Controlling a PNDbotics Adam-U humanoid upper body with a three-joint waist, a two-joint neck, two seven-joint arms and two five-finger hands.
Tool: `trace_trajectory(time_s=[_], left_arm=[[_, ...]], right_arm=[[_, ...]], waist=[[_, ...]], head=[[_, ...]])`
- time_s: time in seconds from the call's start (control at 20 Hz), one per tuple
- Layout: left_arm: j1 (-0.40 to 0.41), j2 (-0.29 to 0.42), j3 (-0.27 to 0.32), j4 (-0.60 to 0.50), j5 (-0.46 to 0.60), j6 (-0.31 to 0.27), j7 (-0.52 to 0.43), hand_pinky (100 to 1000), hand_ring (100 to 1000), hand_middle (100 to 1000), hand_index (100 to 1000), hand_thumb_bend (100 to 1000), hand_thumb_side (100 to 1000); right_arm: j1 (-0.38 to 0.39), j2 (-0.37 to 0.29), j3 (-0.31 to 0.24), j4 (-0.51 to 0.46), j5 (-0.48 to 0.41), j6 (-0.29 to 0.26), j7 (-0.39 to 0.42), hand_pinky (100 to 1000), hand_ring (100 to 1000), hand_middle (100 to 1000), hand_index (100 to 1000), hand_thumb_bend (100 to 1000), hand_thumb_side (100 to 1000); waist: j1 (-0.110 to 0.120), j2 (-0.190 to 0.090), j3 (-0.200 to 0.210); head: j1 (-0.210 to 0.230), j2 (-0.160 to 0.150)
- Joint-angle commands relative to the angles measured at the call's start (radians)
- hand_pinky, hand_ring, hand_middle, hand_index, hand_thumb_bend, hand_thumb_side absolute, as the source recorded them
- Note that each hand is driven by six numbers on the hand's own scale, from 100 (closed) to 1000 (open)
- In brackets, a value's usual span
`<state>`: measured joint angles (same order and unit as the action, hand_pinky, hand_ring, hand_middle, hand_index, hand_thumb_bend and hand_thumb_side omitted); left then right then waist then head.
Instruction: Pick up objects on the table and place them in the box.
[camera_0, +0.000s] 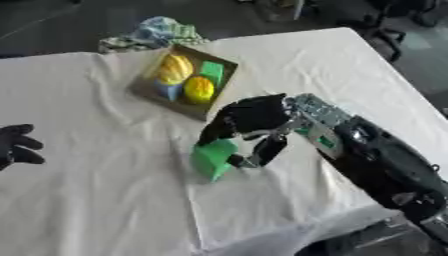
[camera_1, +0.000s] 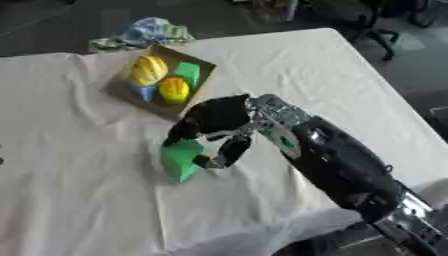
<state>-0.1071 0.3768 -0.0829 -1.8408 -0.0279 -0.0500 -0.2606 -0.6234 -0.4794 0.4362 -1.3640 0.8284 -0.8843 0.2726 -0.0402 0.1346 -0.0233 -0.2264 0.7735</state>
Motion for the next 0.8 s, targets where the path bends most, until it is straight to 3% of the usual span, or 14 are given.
trace_trajectory(time_s=[0.05,0.2,0.35,0.55,0.8], left_arm=[[-0.004,0.006,0.014,-0.019,0.002,-0.003,0.003,690,586,613,839,100,926],[-0.003,0.003,0.019,-0.019,0.002,-0.003,0.009,690,585,613,839,100,927],[-0.004,-0.008,0.016,-0.019,0.005,-0.001,0.007,690,585,612,838,100,932],[-0.016,-0.034,0.001,-0.018,0.012,0.001,-0.008,690,585,611,838,100,926],[-0.032,-0.048,-0.020,-0.019,0.027,0.002,-0.033,690,584,610,838,100,921]], right_arm=[[-0.021,-0.063,-0.089,-0.014,-0.112,-0.023,-0.062,759,706,492,967,100,190],[-0.059,-0.100,-0.170,0.049,-0.208,-0.007,-0.068,753,700,489,965,100,183],[-0.126,-0.098,-0.244,0.182,-0.245,0.049,-0.031,749,697,491,967,100,187],[-0.226,-0.058,-0.368,0.382,-0.166,0.136,-0.020,749,698,498,968,100,183],[-0.290,-0.021,-0.497,0.571,-0.031,0.247,-0.132,731,686,500,970,100,198]], waist=[[-0.007,-0.015,-0.003],[-0.007,-0.016,-0.004],[-0.005,-0.017,0.003],[-0.004,-0.023,0.051],[-0.007,-0.033,0.139]], head=[[0.007,-0.004],[0.009,-0.004],[0.005,-0.004],[-0.025,-0.004],[-0.089,-0.004]])
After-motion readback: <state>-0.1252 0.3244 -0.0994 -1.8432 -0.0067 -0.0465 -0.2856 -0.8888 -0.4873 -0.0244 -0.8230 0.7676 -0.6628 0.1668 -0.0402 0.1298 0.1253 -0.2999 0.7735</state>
